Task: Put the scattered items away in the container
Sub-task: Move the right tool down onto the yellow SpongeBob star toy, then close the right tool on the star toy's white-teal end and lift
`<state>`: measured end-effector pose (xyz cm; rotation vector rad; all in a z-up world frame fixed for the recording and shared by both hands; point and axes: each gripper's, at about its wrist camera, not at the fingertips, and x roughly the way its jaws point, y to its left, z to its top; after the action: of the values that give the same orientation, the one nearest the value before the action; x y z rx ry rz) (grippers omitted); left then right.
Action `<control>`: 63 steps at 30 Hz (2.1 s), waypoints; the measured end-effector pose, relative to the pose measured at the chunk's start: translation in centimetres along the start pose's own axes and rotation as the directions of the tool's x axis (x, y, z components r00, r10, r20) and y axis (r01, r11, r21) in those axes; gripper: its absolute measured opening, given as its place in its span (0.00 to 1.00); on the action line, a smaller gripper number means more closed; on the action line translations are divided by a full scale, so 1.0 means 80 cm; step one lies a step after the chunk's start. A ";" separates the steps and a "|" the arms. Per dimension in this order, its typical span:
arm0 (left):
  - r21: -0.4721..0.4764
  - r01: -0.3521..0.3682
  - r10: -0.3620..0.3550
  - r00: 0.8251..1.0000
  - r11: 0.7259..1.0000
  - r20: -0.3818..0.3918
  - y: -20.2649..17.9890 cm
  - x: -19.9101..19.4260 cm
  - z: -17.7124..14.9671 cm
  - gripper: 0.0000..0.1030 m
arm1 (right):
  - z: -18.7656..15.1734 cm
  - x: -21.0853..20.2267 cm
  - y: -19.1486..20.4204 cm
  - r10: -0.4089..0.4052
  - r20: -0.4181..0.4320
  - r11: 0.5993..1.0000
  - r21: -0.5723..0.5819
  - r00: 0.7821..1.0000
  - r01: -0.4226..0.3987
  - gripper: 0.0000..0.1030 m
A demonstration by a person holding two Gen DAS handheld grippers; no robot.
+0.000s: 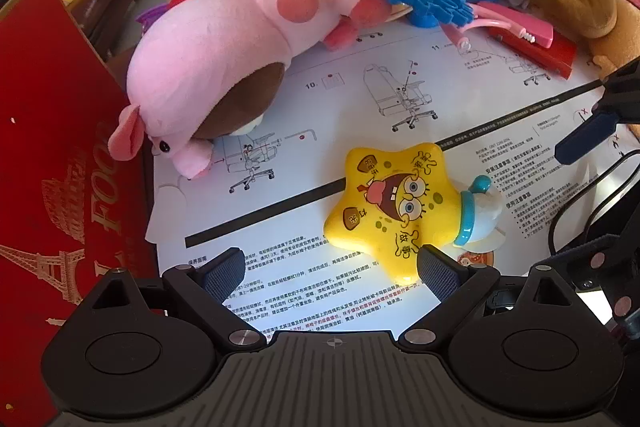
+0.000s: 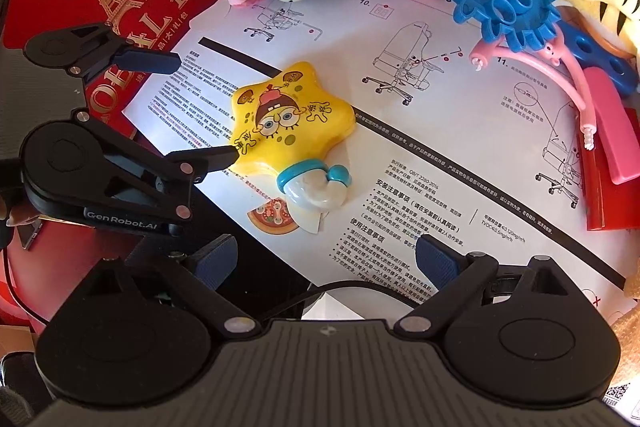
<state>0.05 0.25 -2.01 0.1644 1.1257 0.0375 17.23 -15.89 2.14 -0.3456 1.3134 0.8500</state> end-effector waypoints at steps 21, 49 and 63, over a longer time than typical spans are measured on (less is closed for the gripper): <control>0.017 0.096 -0.096 0.995 0.995 -0.010 -0.013 0.027 0.001 0.92 | 0.026 0.031 -0.041 -0.080 0.047 0.993 0.094 0.996 0.075 0.94; 0.044 0.209 -0.209 0.978 0.977 0.000 -0.057 0.031 0.019 0.77 | 0.031 0.030 -0.080 0.166 0.060 0.898 0.403 0.984 -0.176 0.73; -0.124 0.297 -0.302 0.953 0.947 -0.026 -0.043 0.026 0.030 0.69 | 0.014 0.016 -0.110 0.198 0.114 0.830 0.509 0.974 -0.228 0.64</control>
<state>2.93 -3.17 -3.39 -0.1159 1.1801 -0.1636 24.29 -20.52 -0.82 0.2601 1.4885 0.6452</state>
